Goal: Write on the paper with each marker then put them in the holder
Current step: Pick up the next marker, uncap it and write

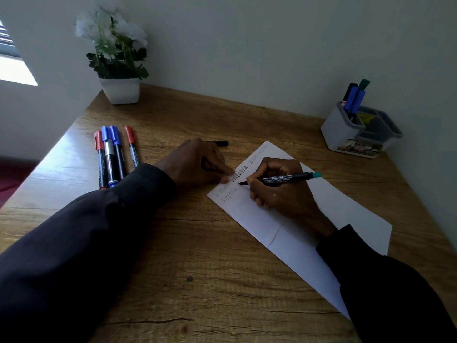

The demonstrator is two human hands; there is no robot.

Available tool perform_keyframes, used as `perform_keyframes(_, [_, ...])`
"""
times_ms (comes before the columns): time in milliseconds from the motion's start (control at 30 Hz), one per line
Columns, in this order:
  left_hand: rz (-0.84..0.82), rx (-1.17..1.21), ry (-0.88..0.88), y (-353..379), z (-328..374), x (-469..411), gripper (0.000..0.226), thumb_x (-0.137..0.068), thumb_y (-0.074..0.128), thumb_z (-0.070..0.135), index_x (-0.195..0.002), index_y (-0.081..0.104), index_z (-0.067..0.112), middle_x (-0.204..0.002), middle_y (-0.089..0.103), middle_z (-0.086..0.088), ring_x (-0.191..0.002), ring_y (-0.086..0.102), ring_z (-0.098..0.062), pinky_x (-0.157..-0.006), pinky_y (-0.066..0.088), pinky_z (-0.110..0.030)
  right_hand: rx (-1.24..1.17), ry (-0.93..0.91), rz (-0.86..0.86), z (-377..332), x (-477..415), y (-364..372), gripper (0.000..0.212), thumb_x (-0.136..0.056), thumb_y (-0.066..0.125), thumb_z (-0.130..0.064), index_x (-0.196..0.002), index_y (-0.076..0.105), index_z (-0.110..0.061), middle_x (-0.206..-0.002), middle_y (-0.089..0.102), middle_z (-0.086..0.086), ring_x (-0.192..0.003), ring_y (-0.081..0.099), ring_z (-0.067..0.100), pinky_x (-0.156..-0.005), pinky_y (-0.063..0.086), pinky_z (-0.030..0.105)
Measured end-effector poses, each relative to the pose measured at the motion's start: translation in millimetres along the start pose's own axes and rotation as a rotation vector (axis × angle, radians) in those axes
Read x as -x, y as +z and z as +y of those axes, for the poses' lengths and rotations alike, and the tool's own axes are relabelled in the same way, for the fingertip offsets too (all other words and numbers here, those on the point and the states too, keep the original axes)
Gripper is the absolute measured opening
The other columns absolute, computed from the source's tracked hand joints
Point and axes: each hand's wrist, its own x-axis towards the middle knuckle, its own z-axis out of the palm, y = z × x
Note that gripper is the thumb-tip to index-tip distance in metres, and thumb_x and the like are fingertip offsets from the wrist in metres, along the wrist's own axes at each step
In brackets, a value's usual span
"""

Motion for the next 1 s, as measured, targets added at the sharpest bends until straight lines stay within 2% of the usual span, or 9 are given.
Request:
perform_keyframes(300, [0.001,-0.006,0.009,0.1,-2.1,0.0,0.024,-0.081,0.074,0.017,-0.096,0.068,0.036,-0.105,0.06,0.015,-0.093,0.057,0.003,-0.072,0.047,0.0,0.018,0.03,0.018,-1.6,0.9,-0.7,0.009,-0.087,0.073,0.001,-0.08,0.068,0.004,-0.065,0.071,0.009,-0.048,0.067,0.017,-0.046,0.049,0.017])
perform_keyframes(467, [0.0,-0.006,0.014,-0.1,-2.6,-0.9,0.024,-0.08,0.074,0.018,-0.097,0.069,0.034,-0.106,0.061,0.013,-0.094,0.059,0.001,-0.072,0.047,-0.001,-0.024,0.04,0.048,-2.4,0.7,0.5,0.011,-0.092,0.071,-0.001,-0.081,0.068,-0.005,-0.067,0.071,0.009,-0.049,0.068,0.02,-0.045,0.05,0.021])
perform_keyframes(633, [0.003,-0.004,0.012,-0.1,-2.4,-0.9,0.022,-0.08,0.074,0.018,-0.1,0.072,0.028,-0.103,0.059,0.017,-0.093,0.057,0.003,-0.073,0.046,-0.001,0.006,0.058,0.035,-2.7,-0.4,-0.1,0.01,-0.09,0.072,-0.002,-0.08,0.069,-0.004,-0.066,0.072,0.008,-0.049,0.068,0.021,-0.045,0.049,0.02])
perform_keyframes(900, [-0.001,-0.001,0.025,0.1,-2.2,-0.5,0.024,-0.08,0.075,0.017,-0.095,0.068,0.035,-0.101,0.058,0.02,-0.09,0.057,0.005,-0.069,0.045,0.001,-0.018,0.043,0.053,-3.2,-0.4,2.3,0.01,-0.092,0.071,-0.003,-0.082,0.069,-0.005,-0.068,0.071,0.008,-0.051,0.068,0.018,-0.046,0.051,0.019])
perform_keyframes(1000, [-0.005,0.006,0.019,-0.1,-1.4,-0.2,0.025,-0.08,0.075,0.017,-0.088,0.067,0.039,-0.1,0.057,0.022,-0.089,0.058,0.006,-0.067,0.045,0.001,-0.021,0.064,0.07,-2.4,-0.5,1.6,0.013,-0.092,0.071,-0.004,-0.081,0.068,-0.009,-0.068,0.072,0.009,-0.051,0.069,0.022,-0.045,0.052,0.023])
